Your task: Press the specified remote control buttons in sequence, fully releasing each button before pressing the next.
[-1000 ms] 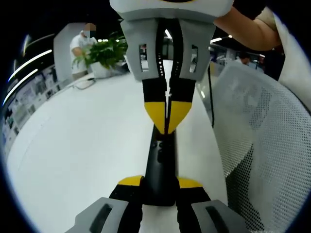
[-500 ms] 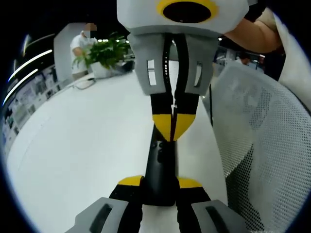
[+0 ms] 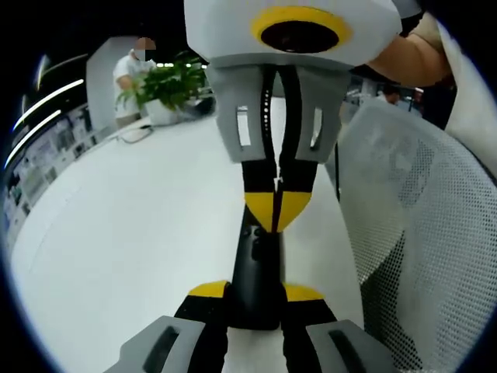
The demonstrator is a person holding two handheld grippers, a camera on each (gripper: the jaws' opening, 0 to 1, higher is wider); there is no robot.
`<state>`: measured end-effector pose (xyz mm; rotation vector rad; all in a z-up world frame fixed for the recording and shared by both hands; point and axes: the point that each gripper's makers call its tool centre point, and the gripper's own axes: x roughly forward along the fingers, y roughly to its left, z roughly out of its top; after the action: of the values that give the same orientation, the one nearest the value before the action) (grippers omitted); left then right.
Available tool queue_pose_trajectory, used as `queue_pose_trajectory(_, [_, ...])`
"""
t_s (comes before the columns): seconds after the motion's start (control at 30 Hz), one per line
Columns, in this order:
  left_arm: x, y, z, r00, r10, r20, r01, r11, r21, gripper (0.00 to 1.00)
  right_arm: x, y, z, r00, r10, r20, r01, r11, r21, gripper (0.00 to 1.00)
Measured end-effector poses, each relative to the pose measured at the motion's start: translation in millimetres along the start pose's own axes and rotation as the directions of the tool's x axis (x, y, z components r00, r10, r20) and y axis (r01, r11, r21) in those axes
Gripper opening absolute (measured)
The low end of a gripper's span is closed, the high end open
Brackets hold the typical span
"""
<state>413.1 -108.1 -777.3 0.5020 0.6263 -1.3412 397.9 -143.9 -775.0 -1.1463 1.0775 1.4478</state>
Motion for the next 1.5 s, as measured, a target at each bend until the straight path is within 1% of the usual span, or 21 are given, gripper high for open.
queue_pose_trajectory(0.47, [0.0,-1.2,0.6,1.0,-0.001,0.001,0.001,1.0,0.0,0.24,1.5,1.0,-0.2,0.999,-0.028,-0.016,0.028,1.0,-0.004,0.0])
queue_pose_trajectory(0.63, [0.1,-1.0,0.2,1.0,0.0,0.0,0.0,1.0,0.001,0.24,1.0,1.7,-0.4,0.999,-0.034,-0.006,0.034,0.999,0.006,0.0])
queue_pose_trajectory(0.93, [0.2,-0.5,-0.3,1.0,0.002,0.001,-0.002,1.0,0.001,0.24,-0.1,2.5,0.1,1.0,-0.02,-0.002,0.02,1.0,0.002,0.0])
queue_pose_trajectory(1.0, [0.1,-0.3,-0.3,1.0,0.002,0.002,-0.002,1.0,0.001,0.24,-3.2,3.9,1.6,1.0,-0.009,0.007,0.009,1.0,0.002,0.0])
queue_pose_trajectory(1.1, [0.2,0.0,-0.5,1.0,0.002,0.004,-0.002,1.0,0.001,0.24,-10.2,0.3,3.1,1.0,-0.02,0.021,0.019,1.0,0.011,0.0])
queue_pose_trajectory(1.27, [0.2,-0.3,-0.2,1.0,0.001,0.005,-0.001,1.0,0.001,0.24,-20.1,-9.7,3.9,0.999,-0.038,0.026,0.038,0.999,0.014,0.0])
queue_pose_trajectory(1.5, [0.2,-0.3,-0.2,1.0,0.0,0.005,0.0,1.0,0.002,0.24,-33.7,-13.7,6.9,0.998,-0.057,0.034,0.057,0.998,0.014,0.0])
